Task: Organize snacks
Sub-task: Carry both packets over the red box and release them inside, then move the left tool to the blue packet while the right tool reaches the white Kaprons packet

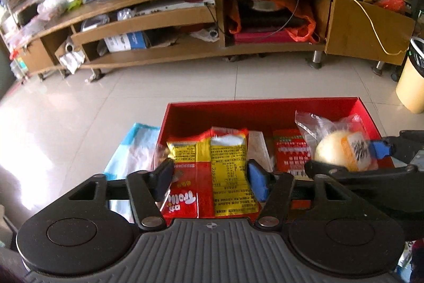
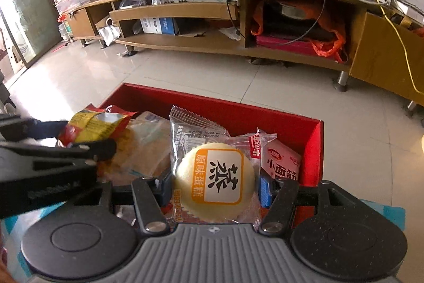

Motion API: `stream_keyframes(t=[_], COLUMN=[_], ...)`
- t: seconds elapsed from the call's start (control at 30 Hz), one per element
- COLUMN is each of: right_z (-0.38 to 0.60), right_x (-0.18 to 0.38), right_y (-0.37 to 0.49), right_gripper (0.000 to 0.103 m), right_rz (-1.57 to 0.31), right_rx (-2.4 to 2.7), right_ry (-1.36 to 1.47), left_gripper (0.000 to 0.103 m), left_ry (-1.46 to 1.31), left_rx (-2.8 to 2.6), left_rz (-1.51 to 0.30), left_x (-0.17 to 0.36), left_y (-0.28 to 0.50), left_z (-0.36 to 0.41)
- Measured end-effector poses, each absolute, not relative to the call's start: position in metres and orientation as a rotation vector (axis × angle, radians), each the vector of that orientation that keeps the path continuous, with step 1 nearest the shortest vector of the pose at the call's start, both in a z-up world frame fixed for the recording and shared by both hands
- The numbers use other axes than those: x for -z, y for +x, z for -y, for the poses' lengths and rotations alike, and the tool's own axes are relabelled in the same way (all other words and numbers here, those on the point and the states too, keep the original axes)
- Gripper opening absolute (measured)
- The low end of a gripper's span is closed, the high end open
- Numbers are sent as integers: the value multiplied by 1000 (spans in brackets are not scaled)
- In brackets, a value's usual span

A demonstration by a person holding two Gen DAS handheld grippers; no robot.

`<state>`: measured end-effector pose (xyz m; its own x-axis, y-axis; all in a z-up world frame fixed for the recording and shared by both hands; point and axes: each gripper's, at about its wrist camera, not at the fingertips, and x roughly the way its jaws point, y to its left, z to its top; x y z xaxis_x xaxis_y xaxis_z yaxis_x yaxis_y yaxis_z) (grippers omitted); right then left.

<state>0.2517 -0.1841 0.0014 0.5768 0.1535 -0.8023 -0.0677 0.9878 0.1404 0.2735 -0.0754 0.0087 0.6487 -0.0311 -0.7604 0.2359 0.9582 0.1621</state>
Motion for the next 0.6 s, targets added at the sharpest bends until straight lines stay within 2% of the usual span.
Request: stream_keyframes(t=[0.1, 0.17, 0.33, 0.4, 0.6], right_z=[191, 194, 194, 195, 203], right_x=[3, 2, -3, -6, -17], right_y=[251, 251, 249, 246, 237], right_gripper=[64, 69, 71, 71, 71], right_rz=[-942, -933, -916, -910, -907], right_rx=[-110, -105, -106, -102, -87], right_ry=[109, 108, 95, 85, 65], left_gripper=[88, 88, 89, 95, 97], left_ry=[275, 272, 257, 247, 287], left_rx=[151, 148, 147, 151, 139], left_rz=[-826, -827, -823, -814, -760], left_x=[-8, -8, -11, -15, -23], left_y=[273, 273, 275, 275, 266], left_z=[78, 78, 78, 78, 86])
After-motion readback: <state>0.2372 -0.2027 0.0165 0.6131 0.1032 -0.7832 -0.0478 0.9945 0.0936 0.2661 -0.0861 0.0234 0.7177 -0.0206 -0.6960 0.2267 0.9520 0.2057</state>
